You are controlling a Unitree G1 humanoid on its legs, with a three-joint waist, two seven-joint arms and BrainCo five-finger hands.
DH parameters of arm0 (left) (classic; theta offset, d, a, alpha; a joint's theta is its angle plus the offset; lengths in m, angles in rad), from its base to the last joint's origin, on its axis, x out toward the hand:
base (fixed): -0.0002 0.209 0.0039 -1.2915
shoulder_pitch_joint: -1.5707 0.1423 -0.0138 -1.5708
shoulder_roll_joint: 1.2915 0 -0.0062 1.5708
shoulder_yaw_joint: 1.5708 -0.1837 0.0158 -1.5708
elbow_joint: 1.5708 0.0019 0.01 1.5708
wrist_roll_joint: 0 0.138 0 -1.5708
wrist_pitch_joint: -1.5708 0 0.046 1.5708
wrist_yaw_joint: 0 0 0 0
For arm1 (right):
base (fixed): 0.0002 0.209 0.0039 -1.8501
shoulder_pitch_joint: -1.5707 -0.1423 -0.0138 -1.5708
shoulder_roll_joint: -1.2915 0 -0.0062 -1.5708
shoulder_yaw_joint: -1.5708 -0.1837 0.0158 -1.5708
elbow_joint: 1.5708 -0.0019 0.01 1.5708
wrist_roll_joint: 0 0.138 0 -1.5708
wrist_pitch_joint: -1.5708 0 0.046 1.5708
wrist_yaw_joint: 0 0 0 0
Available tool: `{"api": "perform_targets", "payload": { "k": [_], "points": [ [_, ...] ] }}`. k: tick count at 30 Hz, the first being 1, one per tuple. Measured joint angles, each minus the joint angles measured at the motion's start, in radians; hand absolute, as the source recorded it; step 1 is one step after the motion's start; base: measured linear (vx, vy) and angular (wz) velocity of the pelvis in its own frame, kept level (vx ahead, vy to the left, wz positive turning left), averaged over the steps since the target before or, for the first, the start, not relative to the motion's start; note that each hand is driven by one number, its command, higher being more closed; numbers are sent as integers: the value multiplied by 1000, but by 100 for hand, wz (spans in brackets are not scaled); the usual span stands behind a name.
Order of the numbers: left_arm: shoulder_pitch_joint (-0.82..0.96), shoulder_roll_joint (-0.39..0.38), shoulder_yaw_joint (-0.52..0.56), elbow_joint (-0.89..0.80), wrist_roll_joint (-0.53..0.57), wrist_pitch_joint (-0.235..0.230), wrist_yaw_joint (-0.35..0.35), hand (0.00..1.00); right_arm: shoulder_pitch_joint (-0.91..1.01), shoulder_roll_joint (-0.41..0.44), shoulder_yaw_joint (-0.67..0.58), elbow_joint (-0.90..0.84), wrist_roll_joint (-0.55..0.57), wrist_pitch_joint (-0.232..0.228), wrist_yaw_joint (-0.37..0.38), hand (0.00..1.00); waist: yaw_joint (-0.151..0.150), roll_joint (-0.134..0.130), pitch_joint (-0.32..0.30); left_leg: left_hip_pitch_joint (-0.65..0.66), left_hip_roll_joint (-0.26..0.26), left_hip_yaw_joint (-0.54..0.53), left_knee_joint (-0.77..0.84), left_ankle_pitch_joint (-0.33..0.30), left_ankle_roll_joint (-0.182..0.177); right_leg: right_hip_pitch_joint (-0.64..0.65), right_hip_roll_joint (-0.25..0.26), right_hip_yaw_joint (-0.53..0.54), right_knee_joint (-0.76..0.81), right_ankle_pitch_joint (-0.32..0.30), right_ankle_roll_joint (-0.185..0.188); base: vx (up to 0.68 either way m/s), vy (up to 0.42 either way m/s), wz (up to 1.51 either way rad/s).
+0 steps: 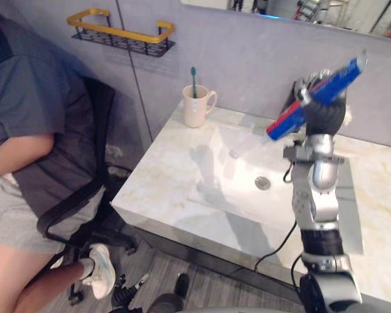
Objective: Organize washtable
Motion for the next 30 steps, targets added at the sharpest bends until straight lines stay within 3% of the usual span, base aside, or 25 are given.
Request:
{"api": "perform_targets", "payload": {
  "k": [1,11,22,30],
  "points": [
    [-5,1,-2,0,-1,-1,0,0,-56,-27,0,18,-23,0,-21,100,19,-1,4,-14,0,-13,0,2,-2,-14,3,-10,-2,0,0,-8,-38,25],
    [-16,10,-9,-1,-10,-9,1,0,-417,-185,21,284,-132,17,-142,100,76,-10,75,-98,-2,-64,2,24,-10,-64,15,-61,-11,1,-3,9,-18,16],
    [-65,11,-11,1,-35,-24,2,0,-592,-204,75,443,-159,51,-200,100,111,-7,158,-150,-3,-110,2,35,-20,-89,29,-114,-19,-3,-8,0,-4,12],
    [-86,19,-40,6,-48,-43,5,0,-649,-228,98,520,-165,59,-219,100,156,0,195,-193,-3,-138,2,43,-25,-116,40,-144,-32,-3,-8,5,1,10]
  ]
}}
